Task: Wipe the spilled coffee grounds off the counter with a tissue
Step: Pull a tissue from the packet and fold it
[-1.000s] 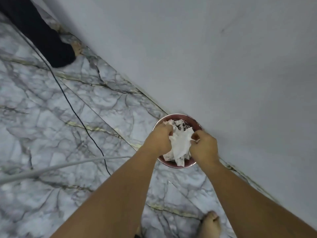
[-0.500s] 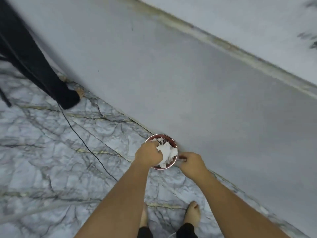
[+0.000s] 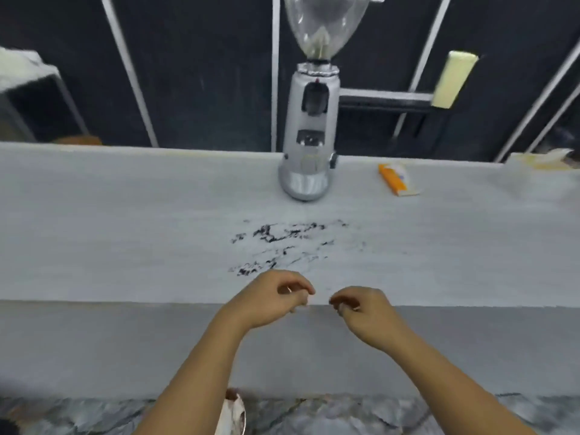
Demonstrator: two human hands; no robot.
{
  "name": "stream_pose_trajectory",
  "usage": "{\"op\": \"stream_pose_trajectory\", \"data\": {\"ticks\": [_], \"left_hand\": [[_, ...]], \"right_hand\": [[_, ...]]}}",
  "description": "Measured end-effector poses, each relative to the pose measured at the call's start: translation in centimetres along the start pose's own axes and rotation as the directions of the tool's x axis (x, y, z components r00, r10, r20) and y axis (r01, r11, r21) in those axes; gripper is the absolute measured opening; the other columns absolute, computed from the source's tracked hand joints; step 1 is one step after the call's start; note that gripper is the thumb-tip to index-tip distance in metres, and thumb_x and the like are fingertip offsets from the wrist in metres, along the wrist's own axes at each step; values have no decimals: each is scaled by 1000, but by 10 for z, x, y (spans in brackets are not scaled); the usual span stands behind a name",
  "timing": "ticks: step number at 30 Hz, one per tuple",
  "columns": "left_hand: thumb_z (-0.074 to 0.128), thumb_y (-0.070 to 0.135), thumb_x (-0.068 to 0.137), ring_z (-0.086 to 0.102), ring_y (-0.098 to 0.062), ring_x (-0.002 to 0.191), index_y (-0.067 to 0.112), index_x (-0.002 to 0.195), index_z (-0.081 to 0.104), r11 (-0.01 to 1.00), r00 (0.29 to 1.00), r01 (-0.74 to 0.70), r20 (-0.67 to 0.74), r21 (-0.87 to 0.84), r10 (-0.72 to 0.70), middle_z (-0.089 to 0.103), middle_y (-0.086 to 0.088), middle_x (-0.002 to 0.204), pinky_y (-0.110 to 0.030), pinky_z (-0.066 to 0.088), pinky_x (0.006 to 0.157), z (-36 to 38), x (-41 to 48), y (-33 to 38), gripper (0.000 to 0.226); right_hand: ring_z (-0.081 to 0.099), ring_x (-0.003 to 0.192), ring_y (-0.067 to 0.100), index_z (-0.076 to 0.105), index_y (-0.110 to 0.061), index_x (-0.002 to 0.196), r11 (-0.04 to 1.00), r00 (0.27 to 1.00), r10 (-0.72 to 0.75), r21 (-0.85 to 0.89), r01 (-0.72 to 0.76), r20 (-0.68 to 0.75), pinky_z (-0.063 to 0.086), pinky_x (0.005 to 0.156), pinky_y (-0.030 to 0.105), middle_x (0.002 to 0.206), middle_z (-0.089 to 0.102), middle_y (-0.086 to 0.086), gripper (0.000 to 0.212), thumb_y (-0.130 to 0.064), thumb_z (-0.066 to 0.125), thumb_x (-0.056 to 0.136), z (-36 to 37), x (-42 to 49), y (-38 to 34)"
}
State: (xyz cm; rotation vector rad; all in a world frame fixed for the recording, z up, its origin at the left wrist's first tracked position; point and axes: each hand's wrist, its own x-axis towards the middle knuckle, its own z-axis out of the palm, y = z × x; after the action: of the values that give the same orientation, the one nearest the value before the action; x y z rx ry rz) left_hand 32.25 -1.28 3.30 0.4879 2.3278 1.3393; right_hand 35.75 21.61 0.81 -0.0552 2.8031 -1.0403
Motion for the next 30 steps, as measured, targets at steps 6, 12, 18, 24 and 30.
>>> {"op": "stream_pose_trajectory", "data": {"ticks": [6, 12, 18, 24, 30], "left_hand": [[58, 31, 95, 65, -2, 83, 40, 96, 72, 980, 983, -155, -75, 123, 165, 70, 17, 95, -22, 57, 64, 12, 165, 92, 16], [56, 27, 95, 61, 0, 93, 34, 108, 70, 961, 974, -143, -137, 235, 179, 64, 18, 108, -12, 50, 70, 42, 335, 111, 20], [55, 24, 94, 60, -7, 100, 32, 117, 65, 933, 978, -118, -125, 339, 169, 60, 14, 116, -27, 51, 90, 44, 434, 98, 26], [56, 22, 95, 59, -7, 100, 31, 120, 63, 931, 976, -102, -143, 352, 161, 58, 15, 115, -21, 48, 87, 37, 480, 80, 28], [57, 19, 94, 58, -12, 106, 29, 126, 59, 946, 976, -74, -170, 316, 133, 57, 10, 119, -20, 44, 87, 30, 495, 75, 33]], "right_hand": [[68, 79, 0, 76, -25, 90, 971, 946, 177, 205, -122, -273, 49, 66, 8, 89, 73, -12, 32, -1, 54, 89, -118, 78, 80], [63, 75, 2, 72, -23, 104, 960, 868, 251, 227, -166, -429, 45, 59, 8, 90, 66, -10, 23, -10, 59, 90, -199, 201, 164], [61, 97, 23, 60, -17, 129, 953, 842, 302, 173, -250, -446, 48, 78, 29, 109, 64, 5, 40, -29, 63, 91, -230, 317, 206], [49, 110, 27, 59, -26, 118, 840, 785, 456, -89, -535, -420, 36, 82, 40, 110, 59, 2, 43, -57, 47, 91, -226, 385, 226], [57, 86, 23, 66, -18, 83, 919, 867, 311, -111, -379, -389, 33, 74, 36, 81, 64, -2, 14, -30, 60, 88, -239, 386, 231]]}}
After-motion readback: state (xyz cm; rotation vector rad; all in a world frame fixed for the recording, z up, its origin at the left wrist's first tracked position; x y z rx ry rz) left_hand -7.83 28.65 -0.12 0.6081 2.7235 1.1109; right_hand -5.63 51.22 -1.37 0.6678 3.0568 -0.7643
